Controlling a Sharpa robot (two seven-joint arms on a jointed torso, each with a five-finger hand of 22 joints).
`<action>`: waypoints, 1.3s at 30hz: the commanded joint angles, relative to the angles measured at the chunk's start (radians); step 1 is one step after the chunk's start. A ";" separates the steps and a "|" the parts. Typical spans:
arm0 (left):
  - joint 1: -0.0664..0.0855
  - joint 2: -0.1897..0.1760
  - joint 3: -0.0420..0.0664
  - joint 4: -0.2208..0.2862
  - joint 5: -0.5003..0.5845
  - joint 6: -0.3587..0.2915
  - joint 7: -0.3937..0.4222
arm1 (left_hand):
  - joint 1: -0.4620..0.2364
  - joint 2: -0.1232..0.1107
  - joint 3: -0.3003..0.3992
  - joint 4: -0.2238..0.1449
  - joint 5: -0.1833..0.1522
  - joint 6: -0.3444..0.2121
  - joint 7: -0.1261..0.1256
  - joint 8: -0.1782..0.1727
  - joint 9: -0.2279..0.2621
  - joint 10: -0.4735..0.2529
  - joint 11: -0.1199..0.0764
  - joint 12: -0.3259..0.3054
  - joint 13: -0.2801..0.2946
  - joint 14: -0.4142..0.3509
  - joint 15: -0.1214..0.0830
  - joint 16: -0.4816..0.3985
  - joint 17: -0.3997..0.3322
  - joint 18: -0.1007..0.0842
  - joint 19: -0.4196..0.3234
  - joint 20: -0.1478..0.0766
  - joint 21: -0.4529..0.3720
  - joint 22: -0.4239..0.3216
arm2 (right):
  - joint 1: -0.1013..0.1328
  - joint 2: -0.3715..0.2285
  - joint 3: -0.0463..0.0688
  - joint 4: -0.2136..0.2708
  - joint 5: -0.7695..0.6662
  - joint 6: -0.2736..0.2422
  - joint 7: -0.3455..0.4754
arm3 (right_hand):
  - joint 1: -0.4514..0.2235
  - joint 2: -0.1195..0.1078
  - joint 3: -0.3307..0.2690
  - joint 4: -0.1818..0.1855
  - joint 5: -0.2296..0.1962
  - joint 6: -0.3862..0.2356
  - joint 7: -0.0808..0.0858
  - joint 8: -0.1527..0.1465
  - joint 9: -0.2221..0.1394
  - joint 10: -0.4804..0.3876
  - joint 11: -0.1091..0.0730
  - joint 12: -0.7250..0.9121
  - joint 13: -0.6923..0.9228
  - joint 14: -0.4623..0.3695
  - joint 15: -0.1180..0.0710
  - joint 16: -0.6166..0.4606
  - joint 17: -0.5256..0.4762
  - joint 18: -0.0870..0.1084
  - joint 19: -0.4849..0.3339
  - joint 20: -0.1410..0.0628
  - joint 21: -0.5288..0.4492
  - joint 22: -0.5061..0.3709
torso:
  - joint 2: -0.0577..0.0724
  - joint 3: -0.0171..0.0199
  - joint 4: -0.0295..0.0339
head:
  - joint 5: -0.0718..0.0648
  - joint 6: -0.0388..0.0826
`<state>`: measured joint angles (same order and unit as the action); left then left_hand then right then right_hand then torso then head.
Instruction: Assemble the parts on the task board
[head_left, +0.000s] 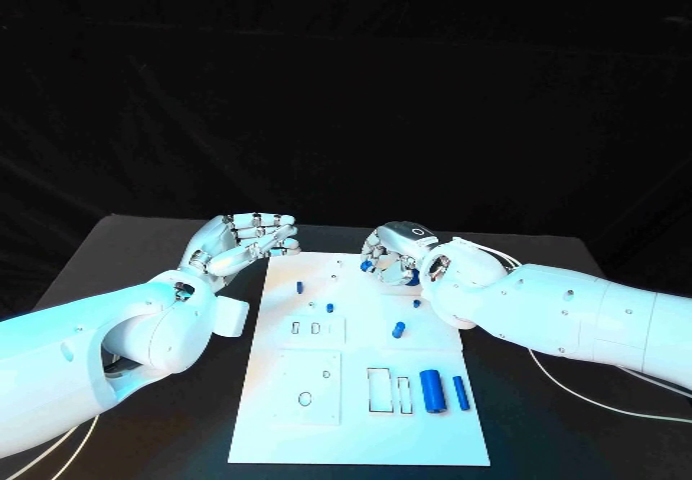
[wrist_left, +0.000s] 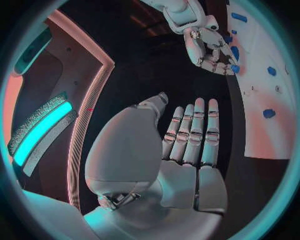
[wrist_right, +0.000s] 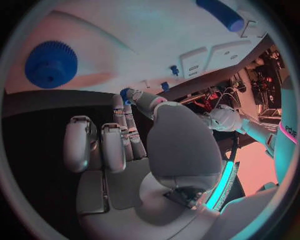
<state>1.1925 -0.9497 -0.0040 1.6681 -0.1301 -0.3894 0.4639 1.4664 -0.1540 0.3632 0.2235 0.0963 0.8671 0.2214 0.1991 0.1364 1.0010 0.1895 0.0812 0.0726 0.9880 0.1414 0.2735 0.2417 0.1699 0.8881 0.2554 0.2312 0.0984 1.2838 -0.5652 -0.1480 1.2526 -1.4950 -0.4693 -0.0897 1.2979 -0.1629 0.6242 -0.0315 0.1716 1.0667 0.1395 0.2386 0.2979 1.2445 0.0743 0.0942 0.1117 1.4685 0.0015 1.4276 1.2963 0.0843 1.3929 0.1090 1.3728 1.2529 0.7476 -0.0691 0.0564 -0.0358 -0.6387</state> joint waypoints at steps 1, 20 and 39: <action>0.002 0.004 0.001 -0.001 -0.003 0.017 0.003 | -0.004 -0.002 0.007 -0.001 -0.006 0.001 0.022 0.006 0.001 0.007 -0.001 -0.004 -0.001 -0.005 0.001 0.005 0.001 0.013 0.007 0.001 0.005 0.000 | 0.002 0.026 0.001 -0.024 0.015 -0.049 -0.029 | -0.001 0.006 0.004 0.003 0.002 0.009 0.000 0.005 0.003 0.007 -0.002 0.004 -0.001 0.052 -0.006 0.003 -0.001 -0.016 -0.001 -0.006 0.001 0.000 | 0.001 -0.0002 -0.0010 | 0.002 0.002; 0.006 0.014 0.001 -0.006 -0.003 0.018 0.001 | -0.003 -0.002 0.007 -0.002 -0.006 0.001 0.022 0.007 0.001 0.007 -0.001 -0.004 -0.001 -0.006 0.001 0.005 0.001 0.013 0.007 0.001 0.005 0.000 | 0.001 0.130 0.002 -0.122 0.032 -0.055 -0.021 | -0.007 0.004 0.003 0.005 0.000 0.006 0.000 0.005 0.006 0.006 -0.002 0.002 -0.001 0.052 -0.006 0.004 0.000 -0.015 -0.002 -0.007 -0.001 -0.002 | 0.003 -0.0003 -0.0001 | 0.018 -0.003; 0.012 0.021 0.001 -0.009 -0.003 0.019 -0.001 | -0.003 -0.002 0.009 -0.003 -0.006 0.000 0.023 0.007 0.001 0.008 -0.001 -0.005 -0.001 -0.009 0.001 0.006 0.003 0.013 0.006 0.002 0.005 -0.001 | -0.013 0.182 0.000 -0.186 0.037 -0.012 -0.022 | -0.015 0.002 0.001 0.008 -0.006 -0.001 0.001 0.005 0.010 0.005 -0.001 -0.002 -0.001 0.051 -0.005 0.004 -0.002 -0.015 -0.005 -0.007 -0.003 -0.005 | 0.006 -0.0011 0.0032 | 0.022 -0.005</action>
<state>1.2015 -0.9315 -0.0040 1.6582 -0.1301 -0.3871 0.4582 1.4664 -0.1540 0.3660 0.2206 0.0963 0.8671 0.2214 0.2027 0.1360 1.0009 0.1896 0.0812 0.0725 0.9880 0.1414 0.2734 0.2434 0.1698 0.8880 0.2554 0.2312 0.0984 1.2740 -0.3865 -0.1475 1.0711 -1.4550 -0.5067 -0.1129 1.2929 -0.1588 0.6267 -0.0288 0.1675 1.0681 0.1392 0.2406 0.2997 1.2451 0.0752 0.0940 0.1101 1.4684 0.0015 1.4275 1.2951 0.0844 1.3893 0.1055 1.3727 1.2492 0.7524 -0.0699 0.0583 -0.0151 -0.6428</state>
